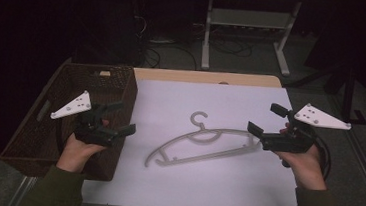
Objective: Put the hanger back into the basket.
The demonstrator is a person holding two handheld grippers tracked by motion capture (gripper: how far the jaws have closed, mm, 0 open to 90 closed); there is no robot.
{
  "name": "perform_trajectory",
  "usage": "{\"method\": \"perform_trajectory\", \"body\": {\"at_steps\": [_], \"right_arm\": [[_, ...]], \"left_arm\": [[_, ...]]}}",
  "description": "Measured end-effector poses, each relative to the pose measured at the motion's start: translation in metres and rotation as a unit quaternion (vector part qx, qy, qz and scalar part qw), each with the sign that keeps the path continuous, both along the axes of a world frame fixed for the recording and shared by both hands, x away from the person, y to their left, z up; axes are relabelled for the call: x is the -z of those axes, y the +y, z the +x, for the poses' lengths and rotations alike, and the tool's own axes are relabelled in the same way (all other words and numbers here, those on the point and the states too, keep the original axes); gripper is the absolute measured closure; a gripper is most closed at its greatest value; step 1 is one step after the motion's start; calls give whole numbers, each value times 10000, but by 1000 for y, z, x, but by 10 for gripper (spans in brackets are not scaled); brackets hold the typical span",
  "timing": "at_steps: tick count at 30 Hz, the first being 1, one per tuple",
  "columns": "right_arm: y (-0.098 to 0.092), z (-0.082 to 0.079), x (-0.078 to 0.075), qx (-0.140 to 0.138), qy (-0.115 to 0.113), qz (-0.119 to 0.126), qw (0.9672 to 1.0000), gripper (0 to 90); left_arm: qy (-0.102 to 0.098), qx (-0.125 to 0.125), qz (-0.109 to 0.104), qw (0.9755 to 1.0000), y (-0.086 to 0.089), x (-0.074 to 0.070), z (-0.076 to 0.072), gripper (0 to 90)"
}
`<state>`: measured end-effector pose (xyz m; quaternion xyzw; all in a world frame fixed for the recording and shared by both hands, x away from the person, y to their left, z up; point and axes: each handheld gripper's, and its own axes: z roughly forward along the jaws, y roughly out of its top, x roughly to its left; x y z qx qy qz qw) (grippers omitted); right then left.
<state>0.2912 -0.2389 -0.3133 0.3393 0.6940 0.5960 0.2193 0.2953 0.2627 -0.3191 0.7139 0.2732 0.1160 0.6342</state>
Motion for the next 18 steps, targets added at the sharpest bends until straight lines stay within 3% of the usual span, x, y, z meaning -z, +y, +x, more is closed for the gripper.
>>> {"method": "perform_trajectory", "body": {"at_steps": [10, 18], "right_arm": [[2, 2, 2, 73, 138, -204, 9997, 0], [9, 5, 6, 22, 276, -399, 9988, 0]], "left_arm": [[113, 145, 323, 9993, -20, -1, 3, 0], [113, 320, 366, 9988, -42, -4, 6, 0]]}}
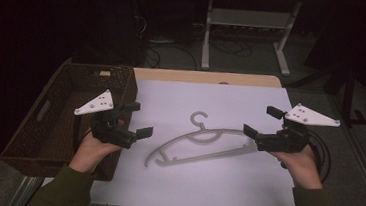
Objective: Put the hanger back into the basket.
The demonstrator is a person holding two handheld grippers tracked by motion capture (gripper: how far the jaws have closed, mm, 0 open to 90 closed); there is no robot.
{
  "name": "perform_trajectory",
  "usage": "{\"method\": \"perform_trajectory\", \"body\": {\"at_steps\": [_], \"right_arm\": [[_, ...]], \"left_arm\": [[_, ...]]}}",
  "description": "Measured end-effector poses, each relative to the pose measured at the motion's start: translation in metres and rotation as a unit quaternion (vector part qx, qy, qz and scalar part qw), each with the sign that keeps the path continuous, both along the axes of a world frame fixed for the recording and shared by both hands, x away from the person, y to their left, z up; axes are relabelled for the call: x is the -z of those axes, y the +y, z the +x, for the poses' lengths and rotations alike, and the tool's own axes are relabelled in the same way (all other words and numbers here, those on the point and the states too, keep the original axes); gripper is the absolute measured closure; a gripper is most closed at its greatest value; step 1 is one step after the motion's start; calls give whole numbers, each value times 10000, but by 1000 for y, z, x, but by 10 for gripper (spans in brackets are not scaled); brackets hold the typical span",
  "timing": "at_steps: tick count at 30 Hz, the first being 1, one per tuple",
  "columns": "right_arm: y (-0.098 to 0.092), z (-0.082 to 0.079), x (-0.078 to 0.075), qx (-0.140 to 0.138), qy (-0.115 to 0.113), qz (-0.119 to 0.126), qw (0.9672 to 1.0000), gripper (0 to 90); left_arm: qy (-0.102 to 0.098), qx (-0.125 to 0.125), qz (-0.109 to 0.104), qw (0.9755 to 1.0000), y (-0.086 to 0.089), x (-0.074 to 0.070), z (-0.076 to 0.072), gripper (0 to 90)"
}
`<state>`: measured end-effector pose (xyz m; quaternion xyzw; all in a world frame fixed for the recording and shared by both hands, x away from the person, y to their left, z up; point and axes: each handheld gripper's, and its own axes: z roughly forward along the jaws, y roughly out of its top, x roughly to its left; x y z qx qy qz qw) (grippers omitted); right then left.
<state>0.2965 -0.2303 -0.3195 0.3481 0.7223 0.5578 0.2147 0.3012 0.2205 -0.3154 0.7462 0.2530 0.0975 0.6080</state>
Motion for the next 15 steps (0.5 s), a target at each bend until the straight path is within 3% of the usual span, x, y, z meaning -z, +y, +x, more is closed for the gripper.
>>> {"method": "perform_trajectory", "body": {"at_steps": [10, 13, 15], "right_arm": [[8, 6, 6, -99, 101, -128, 9998, 4], [12, 9, 11, -144, 257, -204, 9994, 33], [15, 11, 13, -161, 337, -264, 9990, 99]], "left_arm": [[50, 179, 15, 9998, -24, 8, -1, 0], [97, 194, 4, 9998, -30, 13, -1, 0], [122, 221, 34, 9997, -32, 17, 0, 0]]}}
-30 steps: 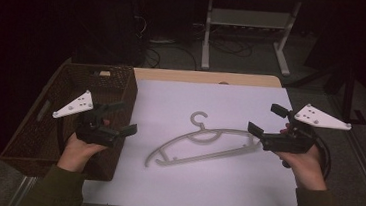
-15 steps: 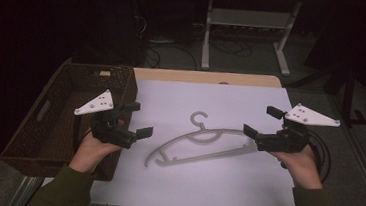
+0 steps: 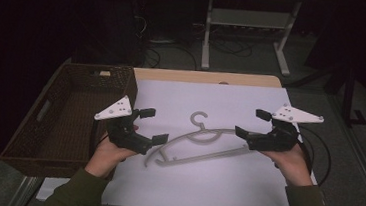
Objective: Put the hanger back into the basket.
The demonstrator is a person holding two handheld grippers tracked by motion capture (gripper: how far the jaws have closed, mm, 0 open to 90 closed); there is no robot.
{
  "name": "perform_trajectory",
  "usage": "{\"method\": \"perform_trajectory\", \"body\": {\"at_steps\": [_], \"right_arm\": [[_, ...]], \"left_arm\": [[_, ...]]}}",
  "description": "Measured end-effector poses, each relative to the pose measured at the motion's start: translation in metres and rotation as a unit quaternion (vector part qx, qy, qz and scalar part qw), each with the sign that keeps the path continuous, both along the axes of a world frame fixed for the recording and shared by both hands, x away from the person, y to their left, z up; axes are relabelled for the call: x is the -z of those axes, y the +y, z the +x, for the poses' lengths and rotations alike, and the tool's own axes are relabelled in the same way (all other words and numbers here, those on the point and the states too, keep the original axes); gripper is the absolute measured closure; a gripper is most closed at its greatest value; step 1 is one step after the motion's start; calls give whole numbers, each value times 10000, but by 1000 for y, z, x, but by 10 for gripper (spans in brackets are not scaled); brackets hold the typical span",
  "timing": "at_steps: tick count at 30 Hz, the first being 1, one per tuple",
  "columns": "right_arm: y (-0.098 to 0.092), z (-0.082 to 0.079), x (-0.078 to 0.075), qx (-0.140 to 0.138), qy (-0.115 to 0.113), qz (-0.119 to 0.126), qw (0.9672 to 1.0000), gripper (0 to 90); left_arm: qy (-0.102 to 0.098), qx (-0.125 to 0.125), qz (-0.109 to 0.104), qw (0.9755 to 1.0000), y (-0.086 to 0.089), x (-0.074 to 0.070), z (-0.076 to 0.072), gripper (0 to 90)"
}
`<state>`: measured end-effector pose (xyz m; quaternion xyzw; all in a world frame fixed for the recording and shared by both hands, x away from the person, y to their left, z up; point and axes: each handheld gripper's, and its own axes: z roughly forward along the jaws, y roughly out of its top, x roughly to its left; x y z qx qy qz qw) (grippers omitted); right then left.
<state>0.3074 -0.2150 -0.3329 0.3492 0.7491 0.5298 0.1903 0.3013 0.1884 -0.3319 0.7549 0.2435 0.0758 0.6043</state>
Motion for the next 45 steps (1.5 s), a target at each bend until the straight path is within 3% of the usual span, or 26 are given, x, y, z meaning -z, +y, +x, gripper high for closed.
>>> {"method": "perform_trajectory", "body": {"at_steps": [10, 12, 13, 19, 20, 24, 25, 26, 30, 32, 35, 41, 45], "right_arm": [[26, 14, 23, -176, 607, -374, 9973, 478], [36, 18, 31, -249, 796, -482, 9954, 577], [36, 18, 31, -249, 796, -482, 9954, 577], [58, 27, 47, -468, 1066, -744, 9904, 840], [58, 27, 47, -468, 1066, -744, 9904, 840], [72, 33, 58, -654, 1235, -1017, 9849, 891], [76, 34, 61, -685, 1309, -1071, 9832, 891], [83, 37, 68, -740, 1422, -1221, 9795, 891], [91, 42, 82, -821, 1575, -1565, 9716, 891], [92, 42, 85, -811, 1621, -1594, 9704, 891], [95, 42, 91, -843, 1741, -1739, 9656, 891], [96, 42, 99, -808, 1851, -1985, 9591, 891], [95, 41, 103, -785, 1910, -2022, 9573, 892]], "left_arm": [[111, 14, 82, 9999, -10, 17, 3, 0], [137, 34, 91, 9999, -12, 21, 4, 0], [159, 38, 90, 9998, -13, 22, 4, 0], [201, 59, 105, 9997, -17, 31, 4, 0], [216, 61, 110, 9997, -17, 33, 5, 0], [245, 80, 110, 9996, -19, 38, 5, 0], [251, 85, 113, 9996, -19, 39, 6, 0], [264, 80, 92, 9996, -19, 40, 6, 0], [302, 85, 107, 9995, -18, 44, 7, 0], [332, 81, 102, 9994, -18, 44, 7, 0], [349, 91, 97, 9993, -17, 45, 8, 0], [370, 65, 96, 9992, -15, 45, 8, 0], [362, 60, 82, 9993, -14, 45, 8, 0]]}}
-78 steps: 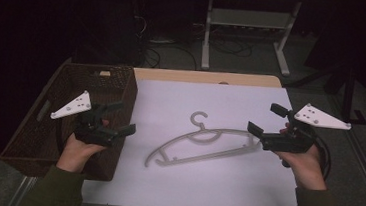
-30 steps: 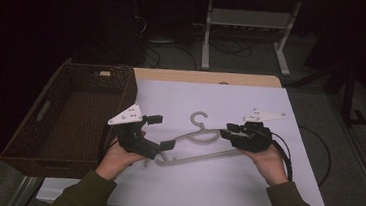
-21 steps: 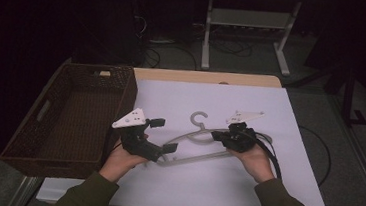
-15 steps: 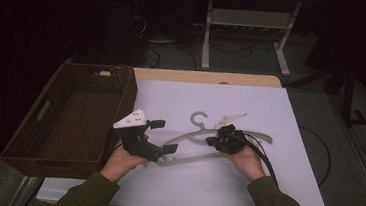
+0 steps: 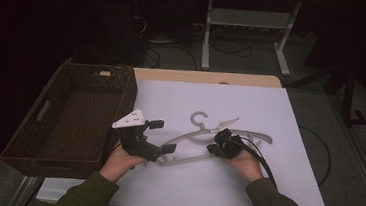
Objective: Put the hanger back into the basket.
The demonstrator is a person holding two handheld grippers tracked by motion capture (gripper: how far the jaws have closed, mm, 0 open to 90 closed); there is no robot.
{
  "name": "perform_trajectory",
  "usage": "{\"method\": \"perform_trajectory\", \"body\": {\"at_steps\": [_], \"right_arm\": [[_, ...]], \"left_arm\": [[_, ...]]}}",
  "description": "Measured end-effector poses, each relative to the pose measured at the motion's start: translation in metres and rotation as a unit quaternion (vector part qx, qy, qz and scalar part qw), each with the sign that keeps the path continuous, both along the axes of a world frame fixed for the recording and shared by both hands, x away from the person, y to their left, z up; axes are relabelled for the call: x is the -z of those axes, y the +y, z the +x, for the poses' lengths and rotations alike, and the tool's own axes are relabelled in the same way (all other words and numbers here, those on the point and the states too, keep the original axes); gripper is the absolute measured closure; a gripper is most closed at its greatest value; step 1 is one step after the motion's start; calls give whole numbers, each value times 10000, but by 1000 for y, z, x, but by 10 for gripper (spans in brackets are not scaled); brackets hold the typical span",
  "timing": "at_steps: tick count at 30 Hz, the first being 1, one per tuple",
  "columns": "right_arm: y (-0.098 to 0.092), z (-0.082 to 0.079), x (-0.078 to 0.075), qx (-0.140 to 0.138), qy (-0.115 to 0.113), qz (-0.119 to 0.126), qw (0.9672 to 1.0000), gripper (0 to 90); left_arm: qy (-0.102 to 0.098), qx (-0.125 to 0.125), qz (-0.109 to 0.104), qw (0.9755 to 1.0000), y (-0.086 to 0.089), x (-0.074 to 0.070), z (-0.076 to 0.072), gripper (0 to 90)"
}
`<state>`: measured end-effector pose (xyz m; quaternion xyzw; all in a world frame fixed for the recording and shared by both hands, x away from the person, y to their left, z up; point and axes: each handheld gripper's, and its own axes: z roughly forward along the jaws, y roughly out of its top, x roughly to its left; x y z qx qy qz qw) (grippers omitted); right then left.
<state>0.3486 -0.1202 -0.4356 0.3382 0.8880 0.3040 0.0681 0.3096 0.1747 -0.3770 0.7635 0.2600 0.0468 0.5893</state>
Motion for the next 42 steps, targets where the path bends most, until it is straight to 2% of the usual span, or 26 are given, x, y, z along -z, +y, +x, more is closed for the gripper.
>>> {"method": "perform_trajectory", "body": {"at_steps": [7, 17, 22, 27, 30, 37, 42], "right_arm": [[-5, -5, 0, -40, 102, -22, 9999, 893], [-14, -30, 0, -178, 206, -97, 9996, 892], [-18, -39, -2, -151, 73, -26, 9999, 892], [-25, -47, -14, -107, -127, 219, 9996, 892], [-36, -58, -19, -84, -213, 392, 9990, 892], [-47, -68, -17, -71, -260, 422, 9987, 892], [-46, -69, -13, -51, -235, 382, 9990, 891]], "left_arm": [[31, 0, -4, 10000, 0, 1, 1, 0], [38, 13, 8, 10000, 0, 2, 0, 0], [46, 35, 15, 10000, 1, 2, 0, 0], [52, 50, 35, 10000, 0, 3, 1, 0], [78, 47, 34, 10000, 0, 4, 1, 0], [72, 42, 61, 9999, 0, 4, 0, 0], [69, 41, 54, 10000, 0, 4, 1, 0]]}}
